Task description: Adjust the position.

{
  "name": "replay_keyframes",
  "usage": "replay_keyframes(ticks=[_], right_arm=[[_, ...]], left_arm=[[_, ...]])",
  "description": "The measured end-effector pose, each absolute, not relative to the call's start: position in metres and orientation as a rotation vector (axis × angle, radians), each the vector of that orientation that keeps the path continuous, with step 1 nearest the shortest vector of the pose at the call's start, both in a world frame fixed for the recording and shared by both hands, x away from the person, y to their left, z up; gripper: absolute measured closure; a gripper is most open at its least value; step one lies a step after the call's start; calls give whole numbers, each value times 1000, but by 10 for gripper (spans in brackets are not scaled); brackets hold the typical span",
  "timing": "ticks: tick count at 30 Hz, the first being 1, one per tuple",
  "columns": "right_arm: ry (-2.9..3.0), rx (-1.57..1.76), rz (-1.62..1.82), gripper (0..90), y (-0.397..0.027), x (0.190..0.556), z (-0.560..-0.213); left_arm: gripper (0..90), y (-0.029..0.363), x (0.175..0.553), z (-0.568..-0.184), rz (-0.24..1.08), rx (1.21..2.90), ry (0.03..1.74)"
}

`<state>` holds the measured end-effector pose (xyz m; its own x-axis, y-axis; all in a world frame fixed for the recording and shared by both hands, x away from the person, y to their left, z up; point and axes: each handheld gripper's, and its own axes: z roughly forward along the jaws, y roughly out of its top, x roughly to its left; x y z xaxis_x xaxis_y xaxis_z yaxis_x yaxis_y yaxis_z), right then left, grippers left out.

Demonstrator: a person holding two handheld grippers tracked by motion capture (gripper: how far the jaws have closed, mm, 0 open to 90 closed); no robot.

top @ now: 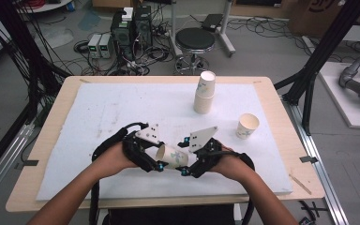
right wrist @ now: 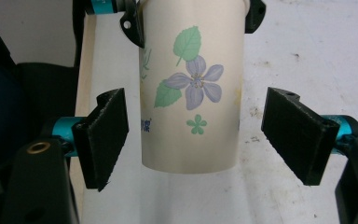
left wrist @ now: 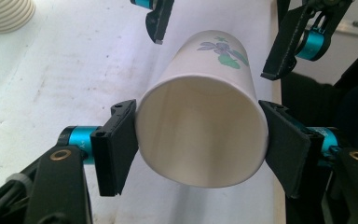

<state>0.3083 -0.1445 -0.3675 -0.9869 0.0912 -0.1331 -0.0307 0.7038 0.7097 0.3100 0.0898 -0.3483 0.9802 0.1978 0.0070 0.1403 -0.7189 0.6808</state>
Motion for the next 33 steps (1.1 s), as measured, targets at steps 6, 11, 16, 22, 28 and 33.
replay_keyframes(ticks=[6,11,16,22,28,33], right_arm=[[2776,29,1060,237,-135,310,-368],[2803,24,1001,252,-127,312,-369],[2824,10,951,312,-121,314,-373],[2853,27,930,361,-119,315,-376],[2858,41,906,371,-117,315,-378],[2863,50,925,379,-120,316,-380]], left_arm=[[313,86,311,-344,119,2430,233],[313,82,311,-344,132,2462,233],[313,78,311,-345,137,2477,226],[312,76,310,-345,150,2476,233],[311,74,309,-347,158,2451,250],[299,76,310,-349,152,2422,261]])
